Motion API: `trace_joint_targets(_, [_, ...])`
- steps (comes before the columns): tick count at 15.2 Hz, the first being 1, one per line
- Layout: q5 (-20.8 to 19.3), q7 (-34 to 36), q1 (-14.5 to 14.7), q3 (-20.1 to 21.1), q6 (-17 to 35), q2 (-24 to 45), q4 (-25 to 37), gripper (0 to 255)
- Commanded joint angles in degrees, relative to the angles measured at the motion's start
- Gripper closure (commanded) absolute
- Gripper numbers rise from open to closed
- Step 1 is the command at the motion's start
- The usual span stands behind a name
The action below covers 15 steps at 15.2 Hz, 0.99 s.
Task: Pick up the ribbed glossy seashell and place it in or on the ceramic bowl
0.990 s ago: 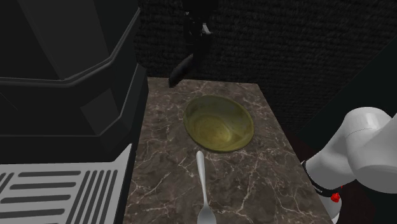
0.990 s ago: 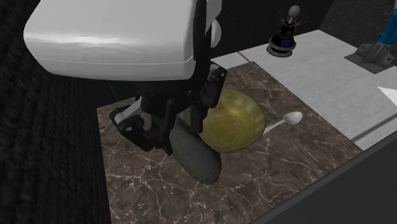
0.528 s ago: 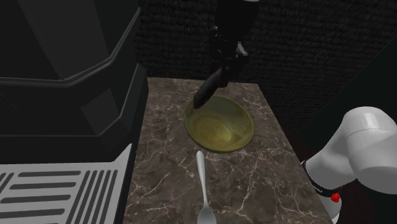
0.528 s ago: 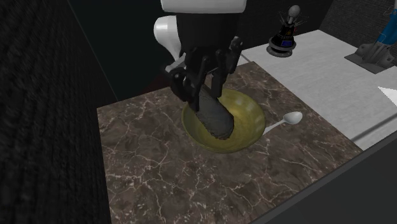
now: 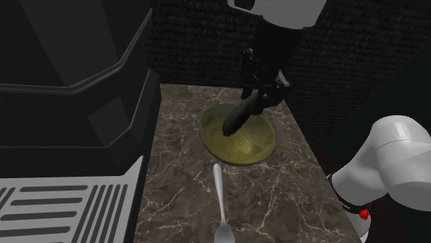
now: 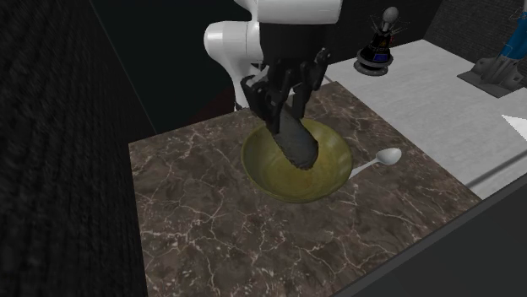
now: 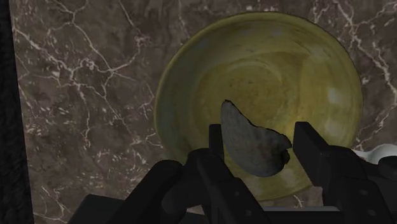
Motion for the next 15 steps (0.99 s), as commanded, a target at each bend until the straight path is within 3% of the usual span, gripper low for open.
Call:
trace_joint_targets(1, [0.2,0.0,0.1,0.2,1.9,-0.3,-2.1,255])
trace_joint_targets(7, [0.5,-0.1,0.3,0.6,6.6,-0.1,-6.7,255])
trace_joint_targets(14, [0.5,-0.1,0.3,0.6,6.6,-0.1,-6.7,255])
trace_joint_targets(15, [0.5,-0.1,0.3,0.6,6.6,-0.1,-6.7,0])
